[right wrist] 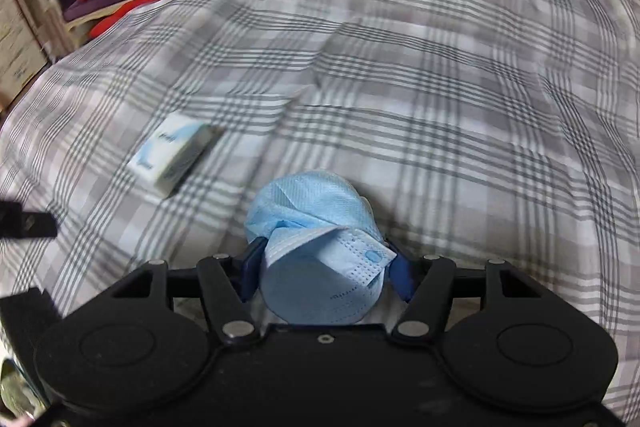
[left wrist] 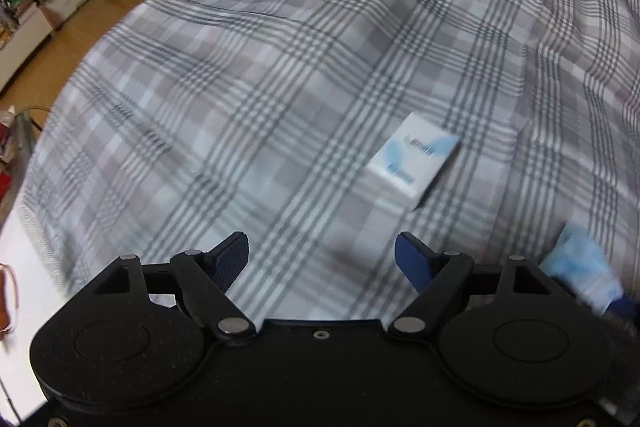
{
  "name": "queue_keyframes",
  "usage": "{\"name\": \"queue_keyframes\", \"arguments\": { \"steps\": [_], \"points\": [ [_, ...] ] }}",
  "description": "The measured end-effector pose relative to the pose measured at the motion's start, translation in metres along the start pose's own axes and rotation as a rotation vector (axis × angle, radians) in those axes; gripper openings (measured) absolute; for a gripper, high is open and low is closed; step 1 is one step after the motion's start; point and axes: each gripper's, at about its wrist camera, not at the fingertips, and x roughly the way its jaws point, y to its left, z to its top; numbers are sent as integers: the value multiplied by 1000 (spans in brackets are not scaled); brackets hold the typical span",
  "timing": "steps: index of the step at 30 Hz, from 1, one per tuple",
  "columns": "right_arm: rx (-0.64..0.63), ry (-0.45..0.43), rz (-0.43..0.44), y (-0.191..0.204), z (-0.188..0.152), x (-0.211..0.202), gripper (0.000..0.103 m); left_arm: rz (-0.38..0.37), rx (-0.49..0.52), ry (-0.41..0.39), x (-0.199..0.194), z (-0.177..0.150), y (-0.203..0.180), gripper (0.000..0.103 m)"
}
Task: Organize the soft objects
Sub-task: 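Grasp the white tissue pack with the left tool while the right grasps a blue mask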
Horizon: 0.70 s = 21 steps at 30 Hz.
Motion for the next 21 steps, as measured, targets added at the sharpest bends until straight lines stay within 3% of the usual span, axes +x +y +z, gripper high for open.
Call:
{"name": "queue_keyframes", "arguments": {
  "steps": [6, 16, 18, 21],
  "points": [
    [0, -1, 7, 0, -4, 3, 61, -15, -23, 12, 40, 31, -26, 77],
    [-11, -22, 22, 3, -5, 4, 61, -56, -16, 58, 89, 48, -52, 78],
    [-9, -27, 25, 3, -5, 4, 61, -62, -35, 86, 100, 49, -51, 76],
    [-4, -29, 28, 3, -4, 7, 61, -107, -62, 88, 107, 46, -48, 61]
  ]
}}
